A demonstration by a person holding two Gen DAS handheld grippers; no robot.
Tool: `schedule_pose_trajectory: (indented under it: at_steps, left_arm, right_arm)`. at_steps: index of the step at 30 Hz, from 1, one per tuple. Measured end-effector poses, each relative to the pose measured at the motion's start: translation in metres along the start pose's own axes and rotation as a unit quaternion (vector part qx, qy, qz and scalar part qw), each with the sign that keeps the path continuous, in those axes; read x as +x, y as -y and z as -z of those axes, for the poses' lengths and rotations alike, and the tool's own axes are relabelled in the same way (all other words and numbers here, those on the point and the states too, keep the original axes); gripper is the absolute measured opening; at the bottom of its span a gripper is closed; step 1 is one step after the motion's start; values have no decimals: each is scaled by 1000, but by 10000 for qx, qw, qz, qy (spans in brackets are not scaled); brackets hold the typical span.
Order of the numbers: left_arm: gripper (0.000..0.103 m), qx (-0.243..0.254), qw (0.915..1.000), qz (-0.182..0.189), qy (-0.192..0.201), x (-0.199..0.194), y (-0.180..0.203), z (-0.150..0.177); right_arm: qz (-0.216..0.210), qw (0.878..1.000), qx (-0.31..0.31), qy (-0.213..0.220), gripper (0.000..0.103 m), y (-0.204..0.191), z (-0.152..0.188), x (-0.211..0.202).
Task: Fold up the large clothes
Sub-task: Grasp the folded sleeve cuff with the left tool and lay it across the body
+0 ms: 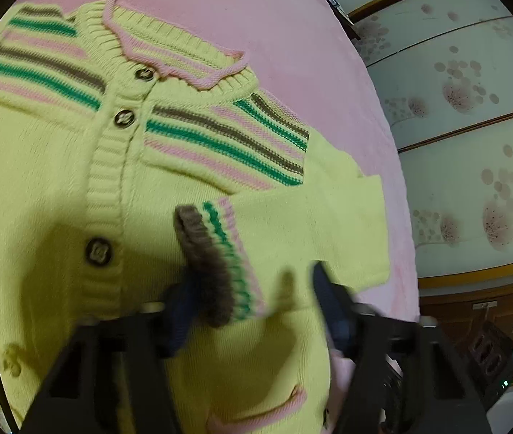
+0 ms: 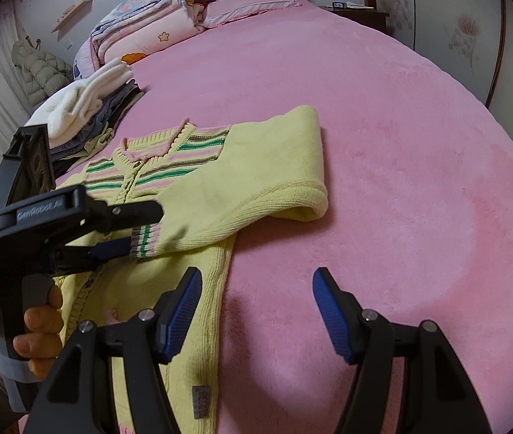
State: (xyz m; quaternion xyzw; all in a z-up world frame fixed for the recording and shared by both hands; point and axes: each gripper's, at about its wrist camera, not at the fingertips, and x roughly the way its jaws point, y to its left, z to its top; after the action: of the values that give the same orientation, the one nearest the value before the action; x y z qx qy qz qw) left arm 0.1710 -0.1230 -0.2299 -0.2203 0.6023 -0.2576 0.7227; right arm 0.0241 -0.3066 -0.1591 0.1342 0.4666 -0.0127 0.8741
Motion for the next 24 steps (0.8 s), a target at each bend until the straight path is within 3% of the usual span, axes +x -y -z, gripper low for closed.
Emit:
schedule_pose_trajectory:
  at_steps: [1, 4, 9, 16, 20, 22, 23, 24]
  left_arm:
    - [12, -29, 10000, 27, -63, 3, 1, -1]
    - [10, -116, 9999, 72, -69, 4, 9, -3]
    - [9, 598, 9974, -8, 410, -26, 51, -13]
    - [9, 1262, 9857, -95, 1115, -85, 97, -47]
    - [9, 1467, 9790, -347, 1370, -105, 104, -60]
    - [9, 1533, 9759, -456, 1483, -115, 105, -66]
    - [9, 1570, 9736, -539, 1566, -120, 103, -69]
    - [9, 1604, 9715, -619, 1630, -125, 101, -72]
  right_arm:
    - [8, 10000, -3, 3, 64, 0, 0, 0]
    - [53, 10000, 8, 26, 64, 2, -1, 0]
    - [26, 9998, 198, 55, 64, 11, -9, 8]
    - [-318, 9978, 566, 119, 64, 15, -36, 26]
    - [-138, 9980, 596, 133, 63, 11, -51, 40]
    - [23, 9986, 519, 54, 44, 8, -54, 49]
    - [115, 9991, 406, -57, 18, 6, -56, 56]
    - [139, 9993, 317, -157, 12, 3, -57, 61]
